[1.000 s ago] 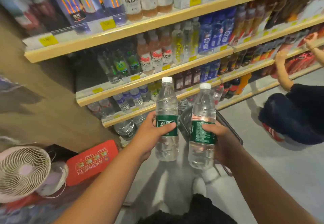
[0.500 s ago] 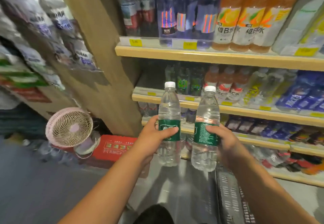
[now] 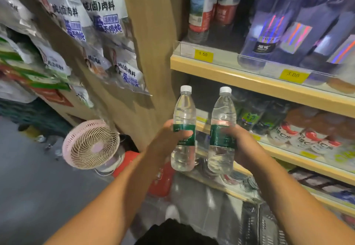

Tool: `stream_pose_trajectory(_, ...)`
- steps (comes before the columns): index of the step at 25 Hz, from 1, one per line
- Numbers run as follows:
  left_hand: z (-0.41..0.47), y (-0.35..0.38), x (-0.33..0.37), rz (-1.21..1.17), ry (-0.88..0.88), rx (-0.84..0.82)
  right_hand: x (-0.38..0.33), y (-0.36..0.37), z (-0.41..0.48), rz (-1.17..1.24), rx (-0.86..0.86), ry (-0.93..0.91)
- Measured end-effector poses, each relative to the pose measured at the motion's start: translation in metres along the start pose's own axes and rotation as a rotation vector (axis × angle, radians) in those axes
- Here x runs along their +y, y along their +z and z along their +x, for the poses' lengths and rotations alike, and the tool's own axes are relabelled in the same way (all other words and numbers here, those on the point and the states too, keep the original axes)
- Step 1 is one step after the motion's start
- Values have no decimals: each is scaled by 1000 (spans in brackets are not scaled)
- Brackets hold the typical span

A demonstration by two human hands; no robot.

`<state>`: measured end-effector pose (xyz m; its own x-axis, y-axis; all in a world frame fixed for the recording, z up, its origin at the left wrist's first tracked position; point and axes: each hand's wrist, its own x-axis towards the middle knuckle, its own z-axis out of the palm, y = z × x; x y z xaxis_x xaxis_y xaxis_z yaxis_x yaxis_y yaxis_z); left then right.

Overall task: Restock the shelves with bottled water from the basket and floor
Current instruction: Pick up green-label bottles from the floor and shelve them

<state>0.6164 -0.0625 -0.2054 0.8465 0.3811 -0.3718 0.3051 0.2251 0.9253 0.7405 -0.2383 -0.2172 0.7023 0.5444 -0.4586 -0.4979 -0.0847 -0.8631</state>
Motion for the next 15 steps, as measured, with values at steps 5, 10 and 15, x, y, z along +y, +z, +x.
stream_pose_trajectory(5, 68, -22, 11, 84, -57, 52, -27, 12, 47, -64, 71, 73)
stream_pose_trajectory(10, 101, -11, 10, 101, -76, 48, -32, 9, 73, -103, 39, 80)
stream_pose_trajectory(15, 121, -4, 23, 21, -54, 160, -48, 7, 101, -339, 124, 34)
